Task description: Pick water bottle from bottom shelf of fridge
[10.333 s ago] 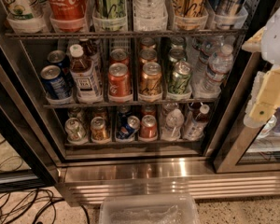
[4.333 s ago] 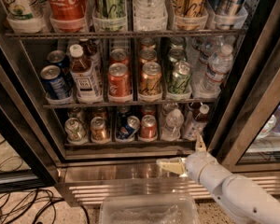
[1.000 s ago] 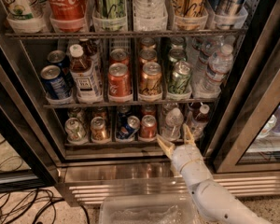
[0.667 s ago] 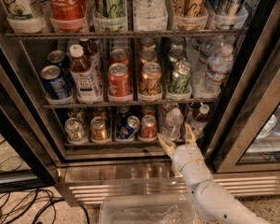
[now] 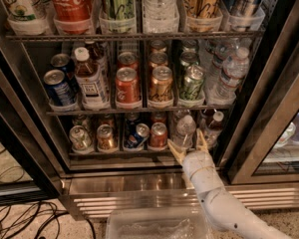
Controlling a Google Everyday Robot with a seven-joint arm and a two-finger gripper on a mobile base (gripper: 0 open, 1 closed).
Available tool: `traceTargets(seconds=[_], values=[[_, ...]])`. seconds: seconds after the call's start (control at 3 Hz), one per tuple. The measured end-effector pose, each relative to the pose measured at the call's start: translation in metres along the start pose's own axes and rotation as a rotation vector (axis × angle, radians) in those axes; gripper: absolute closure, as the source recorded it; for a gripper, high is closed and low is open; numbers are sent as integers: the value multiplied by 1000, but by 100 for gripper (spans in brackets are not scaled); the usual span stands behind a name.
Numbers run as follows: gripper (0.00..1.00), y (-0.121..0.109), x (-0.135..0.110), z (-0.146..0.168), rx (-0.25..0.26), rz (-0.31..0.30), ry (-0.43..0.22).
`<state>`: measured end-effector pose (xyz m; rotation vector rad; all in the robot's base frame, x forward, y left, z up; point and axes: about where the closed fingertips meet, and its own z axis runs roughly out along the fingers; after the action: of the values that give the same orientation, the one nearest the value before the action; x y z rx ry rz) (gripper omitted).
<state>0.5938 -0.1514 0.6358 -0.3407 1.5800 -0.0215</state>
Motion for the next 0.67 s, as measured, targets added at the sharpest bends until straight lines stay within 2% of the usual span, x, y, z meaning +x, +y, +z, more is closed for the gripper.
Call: traceTargets(seconds=[0.67], values=[[29,1,-2,16,13,-6,-21]])
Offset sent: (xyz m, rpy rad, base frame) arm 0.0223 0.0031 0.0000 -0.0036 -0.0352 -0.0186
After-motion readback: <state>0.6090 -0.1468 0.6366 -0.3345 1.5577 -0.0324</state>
